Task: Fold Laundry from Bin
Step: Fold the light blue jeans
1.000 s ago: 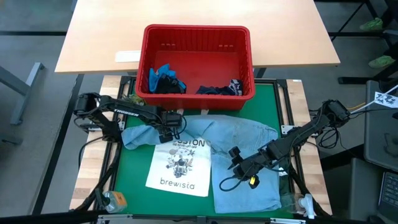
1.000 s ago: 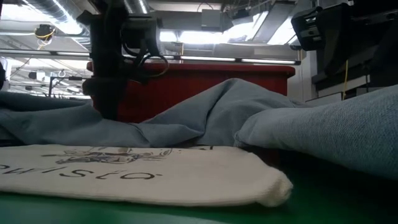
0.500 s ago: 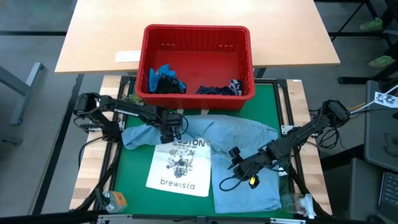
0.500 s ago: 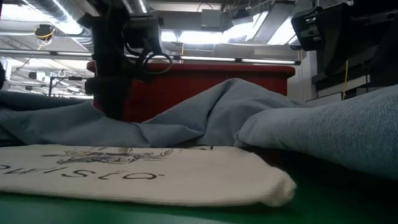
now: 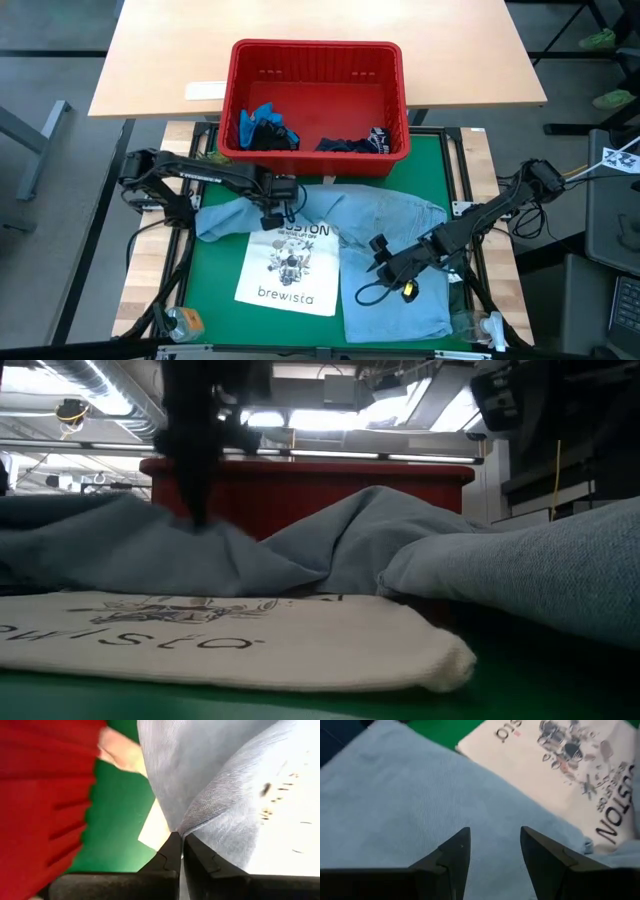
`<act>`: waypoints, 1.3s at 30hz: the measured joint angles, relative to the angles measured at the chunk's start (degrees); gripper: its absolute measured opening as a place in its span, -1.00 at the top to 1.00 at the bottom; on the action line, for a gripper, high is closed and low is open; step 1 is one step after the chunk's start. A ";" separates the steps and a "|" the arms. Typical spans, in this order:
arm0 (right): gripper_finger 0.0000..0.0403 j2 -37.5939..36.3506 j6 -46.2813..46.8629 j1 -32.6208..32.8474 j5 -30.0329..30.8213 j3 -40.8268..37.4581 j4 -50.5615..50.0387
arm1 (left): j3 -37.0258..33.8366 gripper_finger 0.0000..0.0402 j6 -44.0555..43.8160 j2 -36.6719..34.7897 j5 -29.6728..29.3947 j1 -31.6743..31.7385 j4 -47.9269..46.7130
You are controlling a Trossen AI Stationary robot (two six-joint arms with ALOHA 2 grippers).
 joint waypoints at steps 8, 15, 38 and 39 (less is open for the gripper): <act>0.13 -7.56 -0.04 0.00 6.83 0.00 -0.01 | 19.60 0.99 -4.79 0.00 -7.77 -8.72 -15.17; 0.13 -12.77 0.09 0.00 21.84 0.02 -0.56 | 25.50 1.00 -12.78 -0.04 -8.69 -19.04 -19.99; 0.13 1.54 24.30 -5.12 5.01 -0.02 -33.51 | 9.22 1.00 -48.38 -0.70 -1.48 -39.42 -23.80; 0.13 2.49 24.25 -5.46 2.23 -0.02 -33.79 | 7.78 1.00 -48.95 -0.69 -0.41 -39.97 -22.08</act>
